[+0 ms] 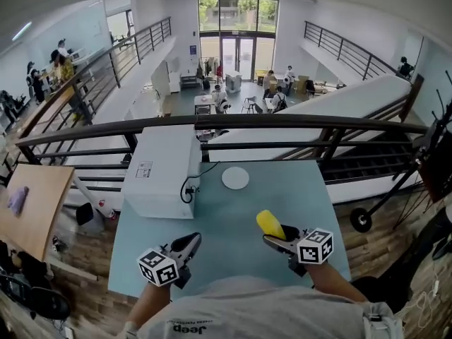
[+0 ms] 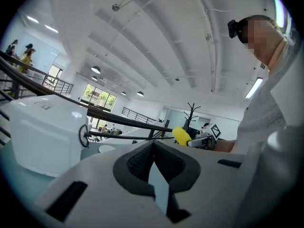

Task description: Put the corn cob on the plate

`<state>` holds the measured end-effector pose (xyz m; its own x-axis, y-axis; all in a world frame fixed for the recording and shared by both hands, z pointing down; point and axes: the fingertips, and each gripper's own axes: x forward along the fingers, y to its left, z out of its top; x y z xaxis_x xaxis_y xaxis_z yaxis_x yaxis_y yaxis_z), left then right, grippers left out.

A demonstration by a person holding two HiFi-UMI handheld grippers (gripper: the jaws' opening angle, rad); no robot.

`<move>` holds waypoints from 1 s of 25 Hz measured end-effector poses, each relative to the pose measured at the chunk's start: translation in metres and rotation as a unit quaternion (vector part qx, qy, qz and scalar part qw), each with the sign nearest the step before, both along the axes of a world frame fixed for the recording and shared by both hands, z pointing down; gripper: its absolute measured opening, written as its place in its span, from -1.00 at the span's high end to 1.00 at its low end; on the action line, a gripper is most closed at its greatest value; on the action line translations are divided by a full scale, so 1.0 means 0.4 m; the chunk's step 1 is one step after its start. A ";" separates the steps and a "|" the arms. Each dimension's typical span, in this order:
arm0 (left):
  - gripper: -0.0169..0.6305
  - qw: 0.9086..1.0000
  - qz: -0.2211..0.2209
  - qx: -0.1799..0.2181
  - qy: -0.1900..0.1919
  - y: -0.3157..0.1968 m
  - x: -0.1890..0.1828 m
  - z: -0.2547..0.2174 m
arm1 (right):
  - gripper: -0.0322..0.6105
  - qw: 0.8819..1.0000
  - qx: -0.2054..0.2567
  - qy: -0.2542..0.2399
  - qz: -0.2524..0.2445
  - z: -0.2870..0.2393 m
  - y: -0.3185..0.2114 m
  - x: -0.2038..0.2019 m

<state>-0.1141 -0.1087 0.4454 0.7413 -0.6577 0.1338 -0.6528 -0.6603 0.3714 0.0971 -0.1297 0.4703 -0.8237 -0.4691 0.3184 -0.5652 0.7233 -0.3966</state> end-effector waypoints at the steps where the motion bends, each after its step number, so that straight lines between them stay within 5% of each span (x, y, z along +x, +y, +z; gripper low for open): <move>1: 0.92 1.000 -0.004 -0.004 0.001 -0.003 0.046 0.001 | 0.09 1.000 0.002 0.001 -0.010 0.007 -0.011 0.034; 5: 0.92 1.000 -0.007 -0.023 -0.009 -0.030 0.200 0.009 | 0.09 0.999 0.010 -0.014 -0.036 0.017 -0.079 0.148; 9: 0.92 0.999 -0.009 -0.031 -0.036 -0.041 0.249 0.000 | 0.09 0.999 0.006 -0.038 -0.032 0.023 -0.131 0.196; 25: 0.92 0.998 0.056 -0.035 -0.019 -0.099 0.042 0.068 | 0.09 0.999 -0.027 -0.009 0.030 0.090 -0.116 -0.007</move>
